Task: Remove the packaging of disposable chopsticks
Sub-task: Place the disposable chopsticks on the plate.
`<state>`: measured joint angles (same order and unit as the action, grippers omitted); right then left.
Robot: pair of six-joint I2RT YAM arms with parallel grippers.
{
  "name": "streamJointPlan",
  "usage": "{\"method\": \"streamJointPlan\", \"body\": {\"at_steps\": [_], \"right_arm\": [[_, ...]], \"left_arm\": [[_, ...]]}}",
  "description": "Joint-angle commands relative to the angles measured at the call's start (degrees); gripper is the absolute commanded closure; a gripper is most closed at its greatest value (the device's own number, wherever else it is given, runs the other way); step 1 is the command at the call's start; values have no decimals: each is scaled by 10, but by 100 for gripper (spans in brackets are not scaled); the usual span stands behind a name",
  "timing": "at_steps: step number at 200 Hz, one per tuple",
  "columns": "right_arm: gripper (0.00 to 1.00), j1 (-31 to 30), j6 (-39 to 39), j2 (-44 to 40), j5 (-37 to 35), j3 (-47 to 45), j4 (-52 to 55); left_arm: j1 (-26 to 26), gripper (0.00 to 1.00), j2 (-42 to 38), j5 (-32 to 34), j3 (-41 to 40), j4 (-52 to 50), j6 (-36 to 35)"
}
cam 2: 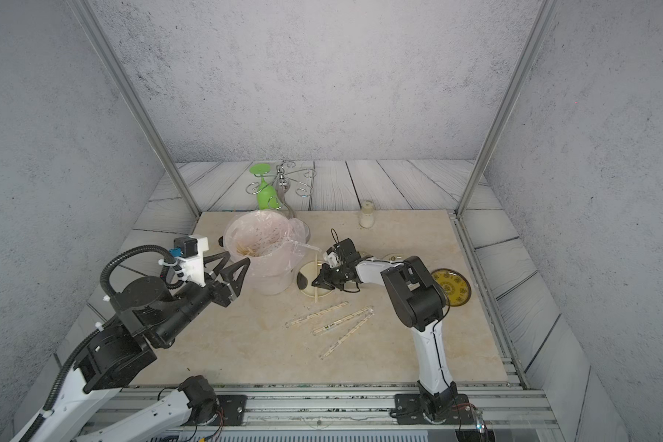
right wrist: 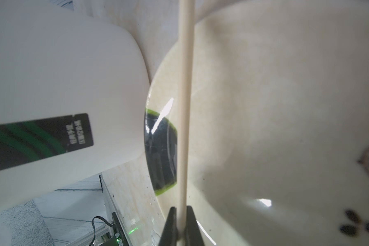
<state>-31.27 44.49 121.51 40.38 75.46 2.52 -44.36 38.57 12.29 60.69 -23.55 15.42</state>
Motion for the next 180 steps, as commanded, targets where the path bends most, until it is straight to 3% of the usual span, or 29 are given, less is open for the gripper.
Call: {"method": "streamJointPlan", "body": {"at_steps": [1, 180], "right_arm": [[100, 1, 15, 23, 18, 8, -10], [88, 6, 36, 45, 42, 4, -25]], "left_arm": [[3, 38, 3, -2, 2, 7, -8], [3, 38, 2, -5, -2, 12, -4]]}}
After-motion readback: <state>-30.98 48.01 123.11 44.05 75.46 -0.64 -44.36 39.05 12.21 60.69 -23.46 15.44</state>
